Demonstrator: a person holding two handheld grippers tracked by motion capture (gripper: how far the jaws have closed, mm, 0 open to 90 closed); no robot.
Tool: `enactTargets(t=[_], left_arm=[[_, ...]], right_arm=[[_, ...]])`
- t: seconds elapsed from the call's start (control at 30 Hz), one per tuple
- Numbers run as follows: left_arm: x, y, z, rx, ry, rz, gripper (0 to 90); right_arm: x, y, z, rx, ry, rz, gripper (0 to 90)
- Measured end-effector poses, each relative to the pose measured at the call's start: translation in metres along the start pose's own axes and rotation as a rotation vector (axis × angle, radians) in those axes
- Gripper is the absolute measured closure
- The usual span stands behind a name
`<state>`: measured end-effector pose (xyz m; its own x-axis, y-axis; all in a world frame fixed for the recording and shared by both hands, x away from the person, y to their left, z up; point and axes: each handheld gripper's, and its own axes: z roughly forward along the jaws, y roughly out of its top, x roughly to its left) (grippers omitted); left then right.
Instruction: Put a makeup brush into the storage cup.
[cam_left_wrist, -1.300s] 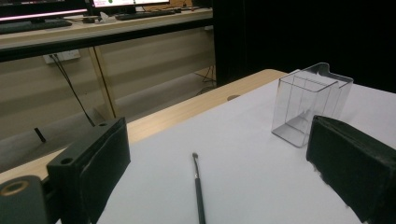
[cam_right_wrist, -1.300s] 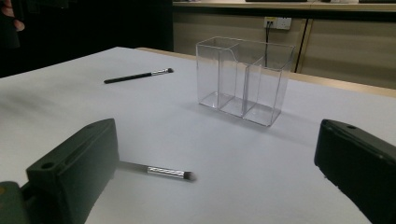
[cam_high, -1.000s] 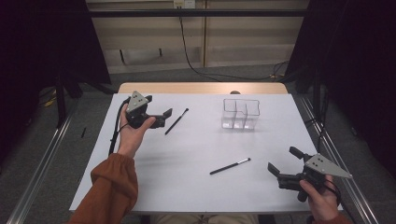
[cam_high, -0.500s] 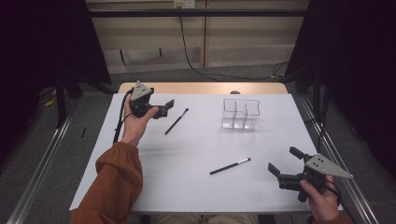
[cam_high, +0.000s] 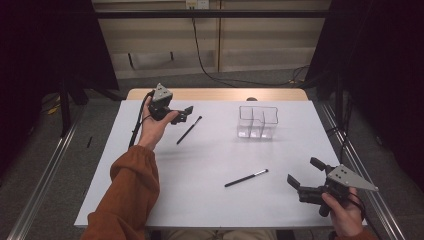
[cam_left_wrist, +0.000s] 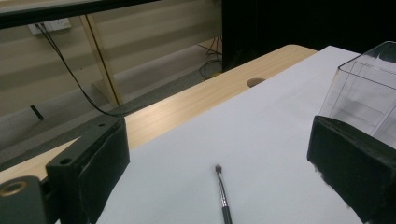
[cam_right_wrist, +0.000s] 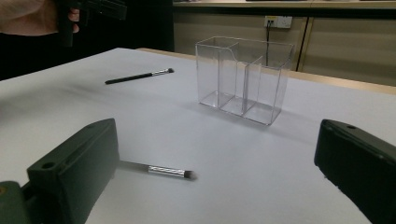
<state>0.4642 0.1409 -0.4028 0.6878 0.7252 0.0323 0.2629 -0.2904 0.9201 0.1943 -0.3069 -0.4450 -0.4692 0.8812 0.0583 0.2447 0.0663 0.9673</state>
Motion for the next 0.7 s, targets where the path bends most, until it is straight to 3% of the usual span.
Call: enactTargets(t=[0.13, 0.23, 0.3, 0.63, 0.7], left_arm=[[0.003, 0.005, 0.004, 0.035, -0.005, -0.029, 5.6], [0.002, 0.010, 0.007, 0.091, 0.003, 0.009, 5.6], [0.002, 0.011, 0.009, 0.120, -0.001, 0.001, 5.6], [0.002, 0.009, 0.017, 0.362, -0.033, 0.041, 5.6], [0.003, 0.008, 0.018, 0.401, -0.072, 0.024, 10.0]], right_arm=[[0.001, 0.000, 0.001, 0.001, 0.000, 0.005, 0.0], [0.001, 0.000, 0.000, 0.001, 0.002, 0.005, 0.0], [0.000, 0.000, 0.000, 0.001, 0.002, 0.005, 0.0], [0.001, 0.000, 0.000, 0.001, 0.004, 0.010, 0.0], [0.001, 0.000, 0.001, 0.003, 0.005, 0.009, 0.0]])
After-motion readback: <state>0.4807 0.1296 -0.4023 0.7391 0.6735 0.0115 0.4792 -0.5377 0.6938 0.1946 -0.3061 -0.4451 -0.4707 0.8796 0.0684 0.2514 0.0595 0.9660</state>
